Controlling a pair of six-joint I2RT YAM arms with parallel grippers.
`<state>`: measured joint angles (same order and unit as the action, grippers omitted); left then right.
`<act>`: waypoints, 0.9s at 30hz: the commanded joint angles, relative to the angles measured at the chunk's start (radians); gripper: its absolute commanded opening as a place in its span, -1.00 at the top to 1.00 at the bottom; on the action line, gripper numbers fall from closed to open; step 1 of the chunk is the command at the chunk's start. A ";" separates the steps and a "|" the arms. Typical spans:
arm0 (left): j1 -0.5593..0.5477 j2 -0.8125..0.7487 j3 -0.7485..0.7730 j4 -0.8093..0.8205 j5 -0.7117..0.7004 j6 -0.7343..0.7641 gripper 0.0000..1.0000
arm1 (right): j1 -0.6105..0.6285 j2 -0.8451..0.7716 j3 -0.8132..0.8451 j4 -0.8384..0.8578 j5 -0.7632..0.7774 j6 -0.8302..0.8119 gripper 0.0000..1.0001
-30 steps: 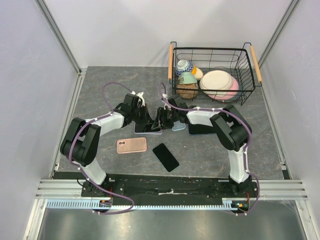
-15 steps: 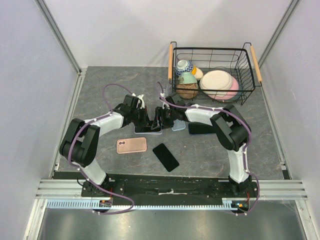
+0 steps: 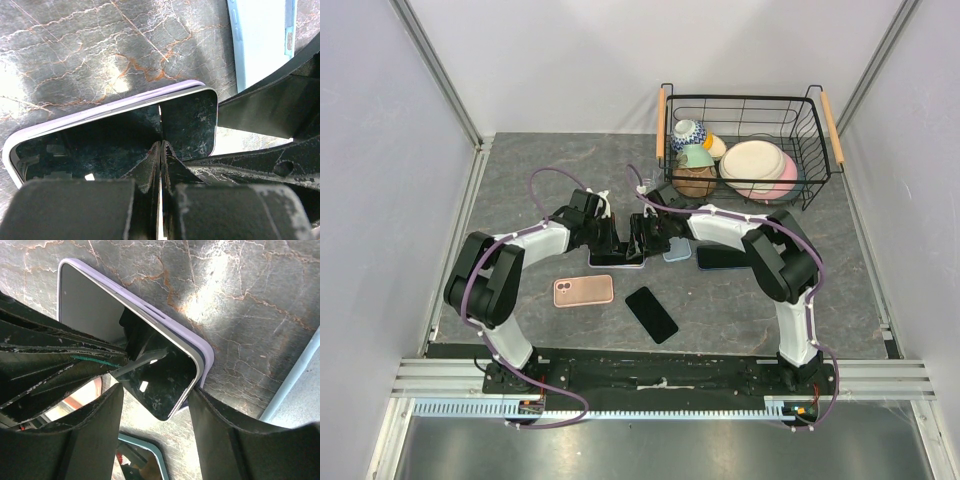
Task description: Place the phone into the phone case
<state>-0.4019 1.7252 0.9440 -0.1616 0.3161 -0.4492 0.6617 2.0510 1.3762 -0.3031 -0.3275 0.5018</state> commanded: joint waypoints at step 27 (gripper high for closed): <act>-0.009 0.036 -0.040 -0.124 -0.078 0.058 0.96 | -0.151 -0.169 -0.351 0.390 -0.375 0.156 -0.09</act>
<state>-0.4061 1.7344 0.9520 -0.1661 0.3149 -0.4488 0.5018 1.8492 1.0317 -0.1146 -0.5739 0.5705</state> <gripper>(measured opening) 0.026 0.559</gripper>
